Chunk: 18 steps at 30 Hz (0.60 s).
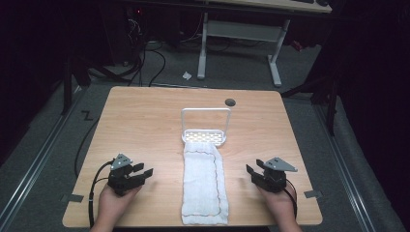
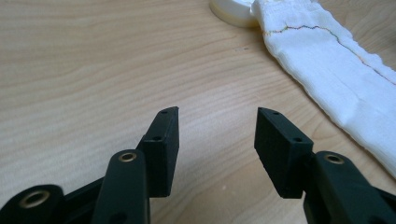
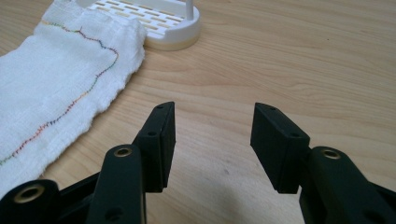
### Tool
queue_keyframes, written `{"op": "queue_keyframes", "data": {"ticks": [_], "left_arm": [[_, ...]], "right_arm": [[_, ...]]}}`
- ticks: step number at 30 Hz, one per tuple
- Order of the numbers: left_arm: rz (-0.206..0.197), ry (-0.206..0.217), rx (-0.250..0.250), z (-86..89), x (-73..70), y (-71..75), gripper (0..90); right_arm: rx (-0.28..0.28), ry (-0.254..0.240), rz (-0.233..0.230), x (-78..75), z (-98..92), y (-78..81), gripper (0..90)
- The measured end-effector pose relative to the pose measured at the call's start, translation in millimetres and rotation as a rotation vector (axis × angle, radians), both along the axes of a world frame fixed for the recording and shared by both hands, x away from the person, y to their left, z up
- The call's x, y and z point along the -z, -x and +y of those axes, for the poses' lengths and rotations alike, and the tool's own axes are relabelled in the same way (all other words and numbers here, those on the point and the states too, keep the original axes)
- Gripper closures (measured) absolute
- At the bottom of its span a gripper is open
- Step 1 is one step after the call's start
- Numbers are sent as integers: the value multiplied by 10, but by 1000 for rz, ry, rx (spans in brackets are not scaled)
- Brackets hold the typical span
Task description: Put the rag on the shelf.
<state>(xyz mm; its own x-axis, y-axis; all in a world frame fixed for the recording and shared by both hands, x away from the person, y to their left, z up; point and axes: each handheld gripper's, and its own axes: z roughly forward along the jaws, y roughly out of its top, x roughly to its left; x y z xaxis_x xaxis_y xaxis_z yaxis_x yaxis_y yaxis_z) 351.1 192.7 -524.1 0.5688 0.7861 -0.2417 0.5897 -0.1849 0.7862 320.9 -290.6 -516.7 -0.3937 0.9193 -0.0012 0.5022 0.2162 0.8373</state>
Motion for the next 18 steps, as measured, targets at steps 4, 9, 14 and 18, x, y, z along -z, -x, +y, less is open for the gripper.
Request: {"op": "queue_keyframes", "data": {"ticks": [4, 9, 14, 18], "left_arm": [[12, 33, -13, 22, 10, -6, 486], [22, 46, -20, 30, 29, -5, 477], [29, 66, -4, 11, 48, -23, 498], [29, 66, 12, -60, 40, -27, 556]], "right_arm": [[-7, 10, 19, 48, -26, 47, 518], [0, -15, 16, 29, -57, 53, 518], [2, -33, 25, 36, -77, 36, 536], [-22, -43, 36, 38, -45, 29, 623]]}}
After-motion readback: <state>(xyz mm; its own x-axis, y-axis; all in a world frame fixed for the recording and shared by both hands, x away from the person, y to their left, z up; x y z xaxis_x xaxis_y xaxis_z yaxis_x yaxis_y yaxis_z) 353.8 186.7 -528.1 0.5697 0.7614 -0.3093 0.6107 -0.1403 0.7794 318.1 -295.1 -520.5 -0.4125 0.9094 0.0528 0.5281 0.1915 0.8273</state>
